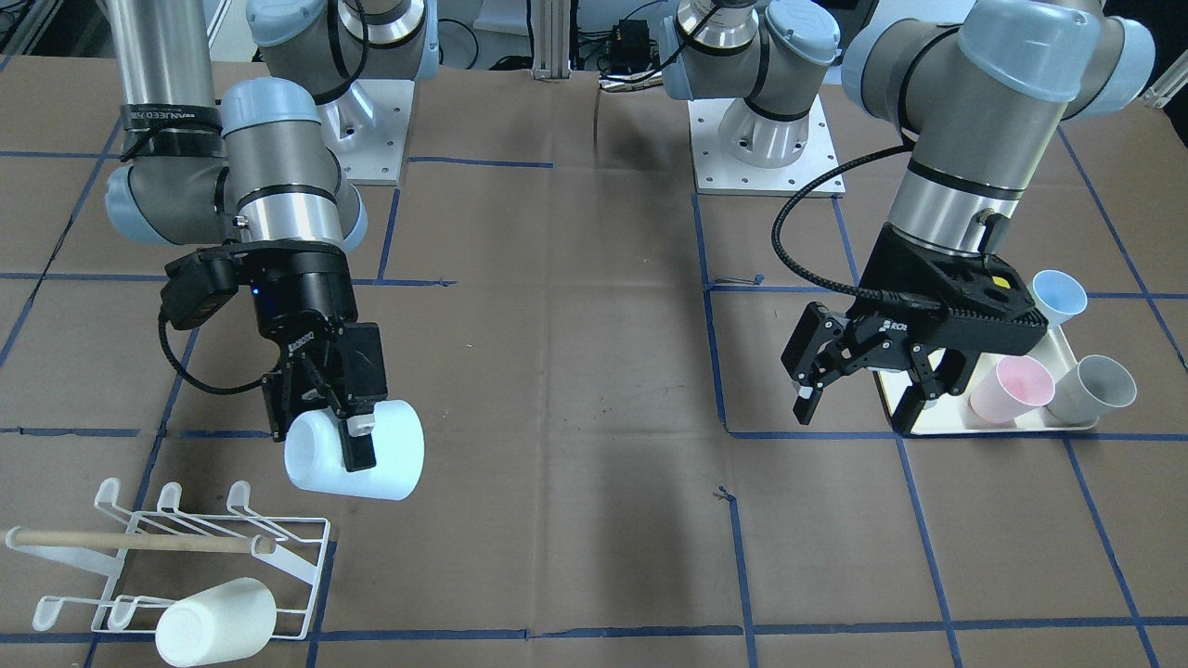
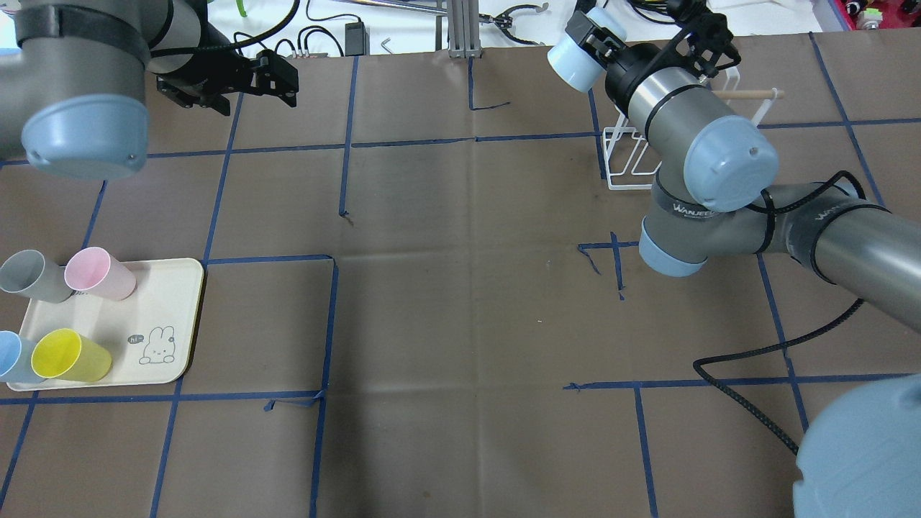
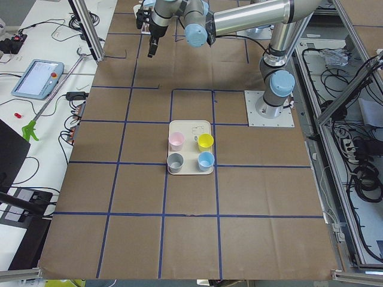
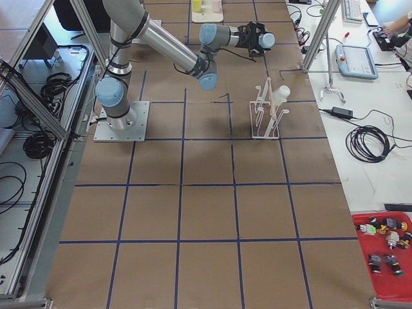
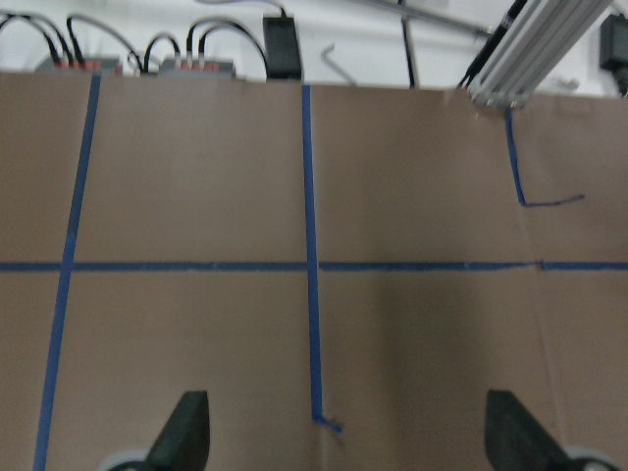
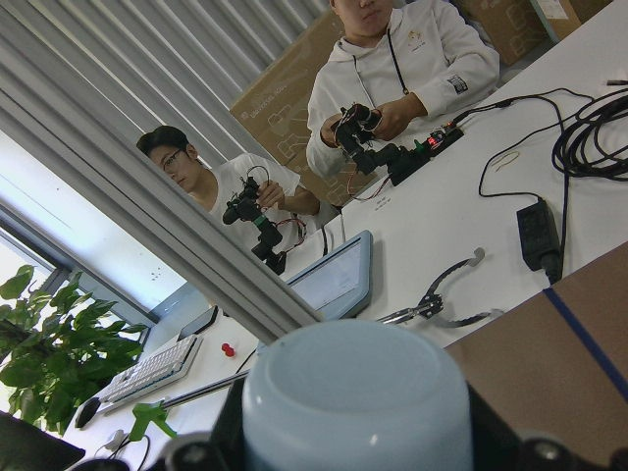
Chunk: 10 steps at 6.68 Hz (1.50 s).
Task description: Transfer IKEA cup to right arm and place on rack
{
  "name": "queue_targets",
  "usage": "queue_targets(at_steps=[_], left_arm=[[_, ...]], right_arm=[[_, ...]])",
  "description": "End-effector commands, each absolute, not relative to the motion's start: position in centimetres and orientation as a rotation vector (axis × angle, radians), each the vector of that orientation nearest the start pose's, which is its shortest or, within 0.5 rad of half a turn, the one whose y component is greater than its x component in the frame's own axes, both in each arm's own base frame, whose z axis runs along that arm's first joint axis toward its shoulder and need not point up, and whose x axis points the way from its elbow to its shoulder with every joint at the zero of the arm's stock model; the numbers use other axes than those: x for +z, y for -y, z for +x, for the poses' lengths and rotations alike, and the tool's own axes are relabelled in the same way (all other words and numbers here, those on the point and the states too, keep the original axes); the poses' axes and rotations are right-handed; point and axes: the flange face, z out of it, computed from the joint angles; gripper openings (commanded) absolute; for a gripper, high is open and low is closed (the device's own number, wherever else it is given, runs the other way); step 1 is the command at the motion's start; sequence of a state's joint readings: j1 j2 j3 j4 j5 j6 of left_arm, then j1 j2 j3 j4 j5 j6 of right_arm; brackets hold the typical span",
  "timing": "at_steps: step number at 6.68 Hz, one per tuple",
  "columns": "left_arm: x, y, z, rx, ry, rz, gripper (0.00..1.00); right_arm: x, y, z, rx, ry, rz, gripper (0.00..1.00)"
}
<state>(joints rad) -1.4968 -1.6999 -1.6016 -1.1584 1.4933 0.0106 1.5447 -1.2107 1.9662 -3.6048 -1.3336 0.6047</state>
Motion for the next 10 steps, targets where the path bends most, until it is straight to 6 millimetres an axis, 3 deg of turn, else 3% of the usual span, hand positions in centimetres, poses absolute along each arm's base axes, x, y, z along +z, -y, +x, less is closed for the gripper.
queue_targets(at_steps=[1, 2, 3, 5, 6, 8, 10], left_arm=[[46.1, 55.2, -10.0, -0.077, -3.121, -0.159, 0.99], [46.8, 54.4, -10.0, -0.039, -3.122, -0.161, 0.99], [47.5, 52.8, -10.3, -0.041, -3.132, -0.159, 0.99], [47.9, 52.5, -10.8, -0.054, -3.178, -0.16, 0.99], [48.1, 52.3, -10.8, -0.061, -3.175, -0.157, 0.99], [48.5, 52.0, -11.3, -0.075, -3.167, -0.169, 0.99], [48.6, 51.8, -12.1, -0.077, -3.156, -0.176, 0.99]], right_arm=[[35.8, 57.8, 6.9, -1.672, -2.282, 0.336, 0.17], [37.5, 59.1, 3.9, -1.792, -2.317, 0.265, 0.17], [37.5, 61.5, 1.5, -1.85, -2.33, 0.236, 0.17], [34.7, 65.6, -3.6, -1.87, -2.341, 0.172, 0.15], [33.5, 65.8, -5.8, -1.873, -2.377, 0.115, 0.15], [28.9, 66.8, -7.6, -1.812, -2.439, 0.131, 0.1], [27.7, 66.6, -8.1, -1.822, -2.462, 0.107, 0.1]])
